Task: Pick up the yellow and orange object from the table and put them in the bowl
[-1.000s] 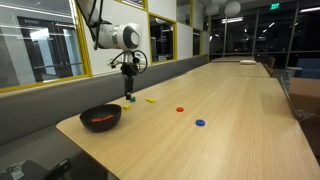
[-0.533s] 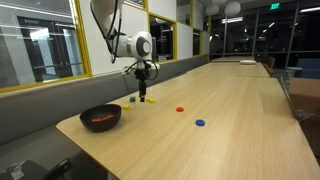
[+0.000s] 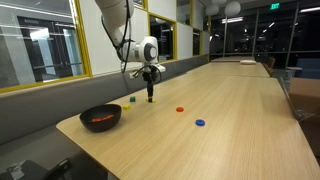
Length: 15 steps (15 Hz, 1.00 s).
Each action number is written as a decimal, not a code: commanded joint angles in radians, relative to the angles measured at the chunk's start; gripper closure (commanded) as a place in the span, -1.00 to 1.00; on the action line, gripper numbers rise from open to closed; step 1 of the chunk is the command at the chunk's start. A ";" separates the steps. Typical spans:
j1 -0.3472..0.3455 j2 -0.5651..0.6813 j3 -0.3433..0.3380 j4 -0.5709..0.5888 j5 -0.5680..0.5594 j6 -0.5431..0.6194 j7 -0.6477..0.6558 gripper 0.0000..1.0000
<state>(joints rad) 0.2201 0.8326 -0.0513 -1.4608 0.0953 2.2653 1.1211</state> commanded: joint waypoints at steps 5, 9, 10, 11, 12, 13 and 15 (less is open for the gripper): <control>-0.001 0.123 -0.010 0.193 0.000 -0.008 0.085 -1.00; -0.006 0.159 -0.008 0.242 0.001 -0.018 0.102 -1.00; -0.007 0.166 -0.008 0.248 0.001 -0.015 0.105 -1.00; -0.008 0.172 -0.008 0.256 0.001 -0.015 0.107 -1.00; -0.008 0.178 -0.009 0.260 0.000 -0.014 0.110 -1.00; -0.009 0.184 -0.009 0.266 -0.001 -0.014 0.112 -1.00; -0.011 0.195 -0.009 0.277 -0.001 -0.017 0.115 -1.00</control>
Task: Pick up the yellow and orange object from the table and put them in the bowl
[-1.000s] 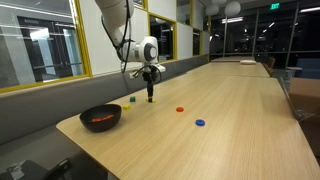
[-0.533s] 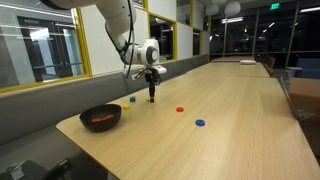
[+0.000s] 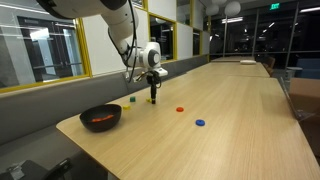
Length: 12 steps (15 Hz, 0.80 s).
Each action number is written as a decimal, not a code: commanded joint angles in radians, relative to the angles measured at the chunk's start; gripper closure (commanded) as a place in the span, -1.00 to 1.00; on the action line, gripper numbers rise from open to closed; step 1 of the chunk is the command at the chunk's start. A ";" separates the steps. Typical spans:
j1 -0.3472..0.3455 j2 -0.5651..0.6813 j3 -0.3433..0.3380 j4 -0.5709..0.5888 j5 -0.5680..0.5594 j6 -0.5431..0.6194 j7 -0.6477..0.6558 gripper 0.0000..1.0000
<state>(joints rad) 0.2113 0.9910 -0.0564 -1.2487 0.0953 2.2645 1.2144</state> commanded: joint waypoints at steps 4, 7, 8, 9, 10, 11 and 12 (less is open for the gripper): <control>-0.006 0.048 -0.002 0.079 -0.001 -0.021 0.024 -1.00; -0.006 0.048 -0.001 0.084 -0.001 -0.024 0.021 -1.00; -0.006 0.048 -0.001 0.083 -0.002 -0.023 0.019 -0.50; -0.005 0.047 -0.001 0.083 -0.003 -0.024 0.018 -0.46; -0.004 0.043 -0.001 0.081 -0.004 -0.025 0.018 -0.32; -0.004 0.042 -0.001 0.081 -0.005 -0.026 0.017 -0.13; -0.003 0.039 0.000 0.080 -0.005 -0.028 0.016 0.02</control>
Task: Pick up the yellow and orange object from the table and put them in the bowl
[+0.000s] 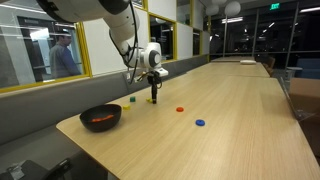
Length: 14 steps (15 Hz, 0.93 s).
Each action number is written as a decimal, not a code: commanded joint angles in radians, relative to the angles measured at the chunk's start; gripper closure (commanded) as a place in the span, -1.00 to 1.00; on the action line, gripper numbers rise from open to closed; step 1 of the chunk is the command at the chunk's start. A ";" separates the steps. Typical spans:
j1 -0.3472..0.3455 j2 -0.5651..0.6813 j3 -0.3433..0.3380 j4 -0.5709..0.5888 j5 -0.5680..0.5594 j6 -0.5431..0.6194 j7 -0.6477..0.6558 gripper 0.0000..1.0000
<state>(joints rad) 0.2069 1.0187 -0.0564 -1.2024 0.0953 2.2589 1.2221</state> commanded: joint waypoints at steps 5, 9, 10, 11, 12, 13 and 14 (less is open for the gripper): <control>0.012 -0.011 0.000 0.020 -0.009 -0.032 0.011 0.54; 0.026 -0.036 -0.003 -0.007 -0.014 -0.035 0.016 0.51; 0.028 -0.046 -0.004 -0.019 -0.015 -0.035 0.016 0.51; 0.032 -0.058 -0.005 -0.031 -0.018 -0.040 0.013 0.51; 0.036 -0.074 -0.008 -0.049 -0.020 -0.040 0.016 0.51; 0.038 -0.089 -0.009 -0.064 -0.022 -0.040 0.015 0.51; 0.040 -0.112 -0.010 -0.087 -0.024 -0.046 0.012 0.51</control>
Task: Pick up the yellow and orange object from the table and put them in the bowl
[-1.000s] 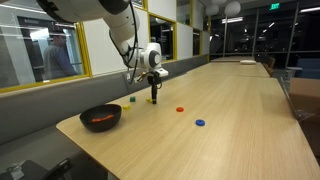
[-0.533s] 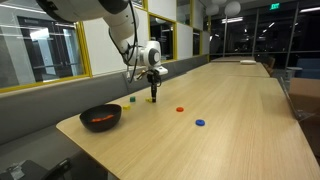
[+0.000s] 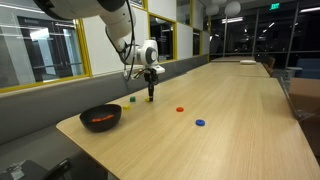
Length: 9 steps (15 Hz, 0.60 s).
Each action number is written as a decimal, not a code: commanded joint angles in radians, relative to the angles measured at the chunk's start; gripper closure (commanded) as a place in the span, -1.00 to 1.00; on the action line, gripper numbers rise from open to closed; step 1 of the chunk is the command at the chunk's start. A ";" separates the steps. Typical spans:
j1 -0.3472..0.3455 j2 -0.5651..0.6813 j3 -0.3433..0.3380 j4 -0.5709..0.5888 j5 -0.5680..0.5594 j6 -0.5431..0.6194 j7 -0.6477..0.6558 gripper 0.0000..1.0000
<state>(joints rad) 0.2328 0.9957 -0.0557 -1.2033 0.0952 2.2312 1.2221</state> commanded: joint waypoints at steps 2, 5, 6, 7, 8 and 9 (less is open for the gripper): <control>0.014 -0.142 -0.005 -0.137 -0.030 -0.037 -0.008 0.52; 0.010 -0.235 0.011 -0.239 -0.033 -0.064 -0.049 0.52; 0.006 -0.274 0.022 -0.284 -0.027 -0.076 -0.072 0.52; 0.002 -0.310 0.032 -0.325 -0.020 -0.083 -0.094 0.52; 0.002 -0.350 0.039 -0.375 -0.016 -0.086 -0.109 0.52; 0.002 -0.388 0.045 -0.422 -0.014 -0.089 -0.120 0.52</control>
<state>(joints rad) 0.2409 0.7615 -0.0352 -1.4420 0.0837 2.1481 1.1491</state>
